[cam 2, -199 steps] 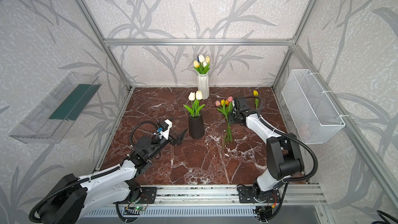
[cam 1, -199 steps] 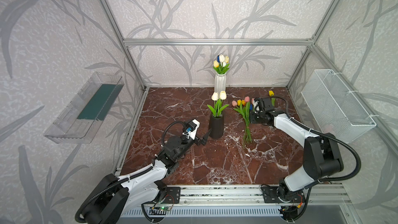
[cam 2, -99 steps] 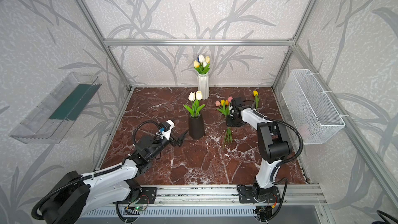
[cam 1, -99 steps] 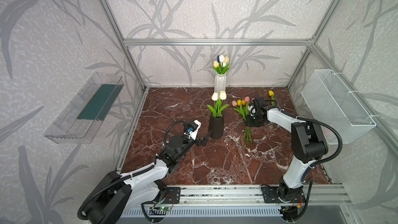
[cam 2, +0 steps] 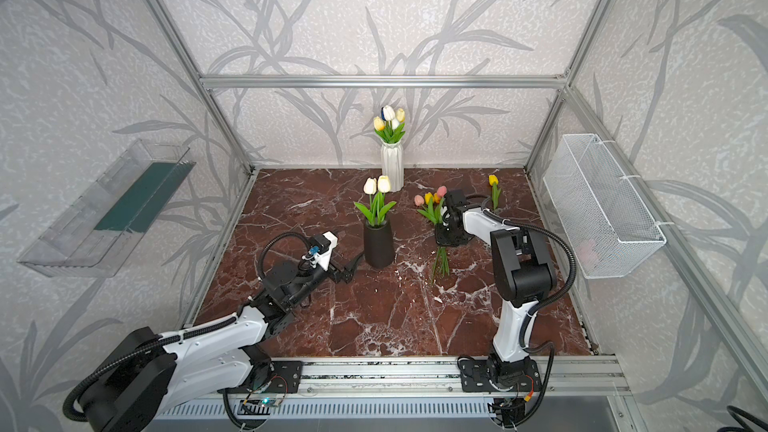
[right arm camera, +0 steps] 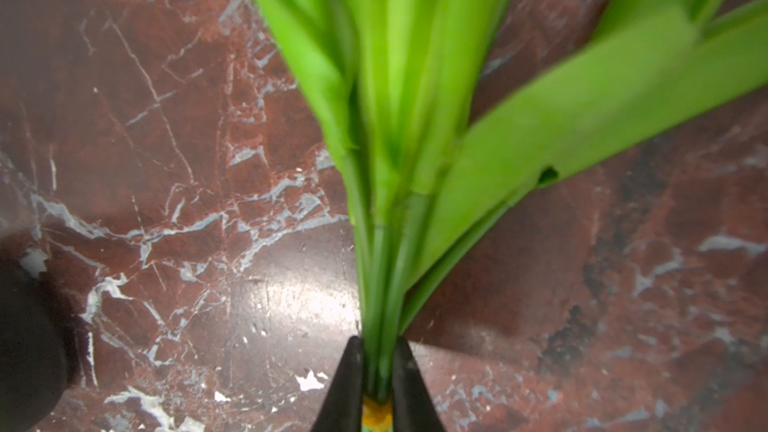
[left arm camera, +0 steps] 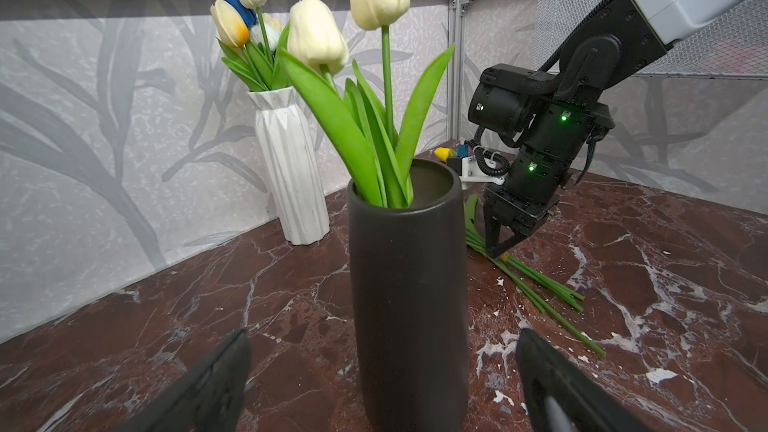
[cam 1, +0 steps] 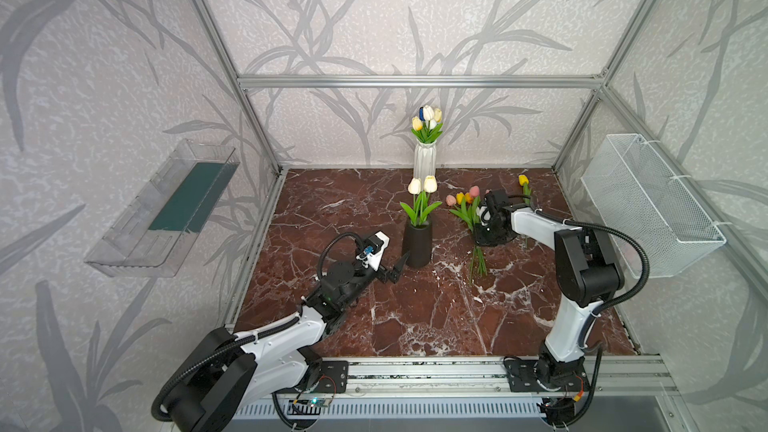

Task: Arrange the flowers into the vase
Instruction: 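Grasp the tulip bundle at its yellow band with the right gripper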

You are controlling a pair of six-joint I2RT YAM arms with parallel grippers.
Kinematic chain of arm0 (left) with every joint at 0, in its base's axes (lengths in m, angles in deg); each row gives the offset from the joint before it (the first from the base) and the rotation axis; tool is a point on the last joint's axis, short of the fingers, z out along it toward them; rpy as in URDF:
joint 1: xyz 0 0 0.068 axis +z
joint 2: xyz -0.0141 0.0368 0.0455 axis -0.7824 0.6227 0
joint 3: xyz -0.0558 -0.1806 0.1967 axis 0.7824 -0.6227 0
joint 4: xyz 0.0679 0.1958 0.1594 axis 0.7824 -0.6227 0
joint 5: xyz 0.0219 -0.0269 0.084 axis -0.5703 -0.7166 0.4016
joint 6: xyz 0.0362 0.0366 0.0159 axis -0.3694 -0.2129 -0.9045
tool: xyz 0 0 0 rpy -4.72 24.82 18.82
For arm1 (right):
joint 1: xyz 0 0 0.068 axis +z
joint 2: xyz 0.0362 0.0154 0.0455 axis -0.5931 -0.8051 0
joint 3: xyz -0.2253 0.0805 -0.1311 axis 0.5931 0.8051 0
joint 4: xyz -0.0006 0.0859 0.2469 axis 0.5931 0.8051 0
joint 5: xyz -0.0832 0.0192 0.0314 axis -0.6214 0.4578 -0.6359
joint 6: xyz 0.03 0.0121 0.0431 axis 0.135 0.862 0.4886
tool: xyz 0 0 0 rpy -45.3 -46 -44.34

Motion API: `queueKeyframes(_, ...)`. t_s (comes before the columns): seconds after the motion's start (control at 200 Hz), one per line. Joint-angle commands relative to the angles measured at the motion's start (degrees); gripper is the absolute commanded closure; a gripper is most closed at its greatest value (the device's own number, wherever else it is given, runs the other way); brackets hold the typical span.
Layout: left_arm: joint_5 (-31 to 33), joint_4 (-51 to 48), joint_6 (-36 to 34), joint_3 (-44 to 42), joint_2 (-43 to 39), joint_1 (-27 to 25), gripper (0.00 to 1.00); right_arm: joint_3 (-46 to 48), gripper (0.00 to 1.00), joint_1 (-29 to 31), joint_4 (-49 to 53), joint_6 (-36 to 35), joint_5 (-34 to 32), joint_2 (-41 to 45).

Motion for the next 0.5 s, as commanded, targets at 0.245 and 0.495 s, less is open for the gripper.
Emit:
queueKeyframes(0.245, -1.10, 1.59, -0.46, 2.29, 1.33, -0.11, 0.01, 0.44, 0.71, 0.14, 0.01, -0.87, 0.85, 2.16)
queueKeyframes(0.495, -1.01, 1.59, -0.90, 2.45, 1.10, -0.09, 0.01, -0.64, 0.70, 0.89, 1.78, -1.76, -0.51, -0.81)
